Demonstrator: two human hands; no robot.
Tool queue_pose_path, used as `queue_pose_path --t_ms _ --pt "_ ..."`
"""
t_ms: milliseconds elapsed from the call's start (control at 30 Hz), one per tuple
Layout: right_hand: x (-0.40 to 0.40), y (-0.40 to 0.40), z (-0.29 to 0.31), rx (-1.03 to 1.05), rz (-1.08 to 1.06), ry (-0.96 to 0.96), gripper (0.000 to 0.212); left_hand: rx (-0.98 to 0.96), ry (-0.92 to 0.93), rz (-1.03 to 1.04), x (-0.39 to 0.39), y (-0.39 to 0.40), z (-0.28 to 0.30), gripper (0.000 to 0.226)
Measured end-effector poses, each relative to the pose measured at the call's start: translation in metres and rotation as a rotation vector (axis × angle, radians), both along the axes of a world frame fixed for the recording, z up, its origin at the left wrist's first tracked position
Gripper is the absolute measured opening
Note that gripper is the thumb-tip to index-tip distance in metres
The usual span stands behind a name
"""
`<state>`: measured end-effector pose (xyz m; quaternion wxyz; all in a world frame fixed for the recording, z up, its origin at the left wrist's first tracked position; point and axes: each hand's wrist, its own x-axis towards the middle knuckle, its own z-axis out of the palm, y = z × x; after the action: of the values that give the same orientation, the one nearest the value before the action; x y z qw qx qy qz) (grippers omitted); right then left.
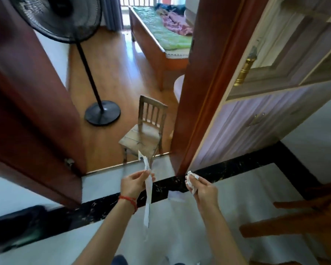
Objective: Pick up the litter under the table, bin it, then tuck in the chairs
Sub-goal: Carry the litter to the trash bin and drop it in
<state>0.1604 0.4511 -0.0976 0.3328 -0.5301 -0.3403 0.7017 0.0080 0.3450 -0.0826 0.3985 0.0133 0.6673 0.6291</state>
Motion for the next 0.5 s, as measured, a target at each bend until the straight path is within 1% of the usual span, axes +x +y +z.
queue_pose_path --t_ms 133,233,433,500 --pt "-0.042 -0.041 0.002 -0.039 0.139 0.045 0.009 0.057 -0.022 0.152 -0.028 -0.065 0.002 0.010" --pt "-0.076 -0.080 0.003 -0.060 0.246 0.053 0.012 0.062 0.008 0.250 -0.046 -0.119 0.001 0.008" --pt "-0.141 -0.194 0.007 -0.126 0.430 0.031 0.003 0.056 0.028 0.443 -0.076 -0.250 -0.003 0.008" --pt "-0.159 -0.238 0.007 -0.135 0.481 0.030 0.007 0.039 0.043 0.488 -0.084 -0.297 -0.005 0.009"
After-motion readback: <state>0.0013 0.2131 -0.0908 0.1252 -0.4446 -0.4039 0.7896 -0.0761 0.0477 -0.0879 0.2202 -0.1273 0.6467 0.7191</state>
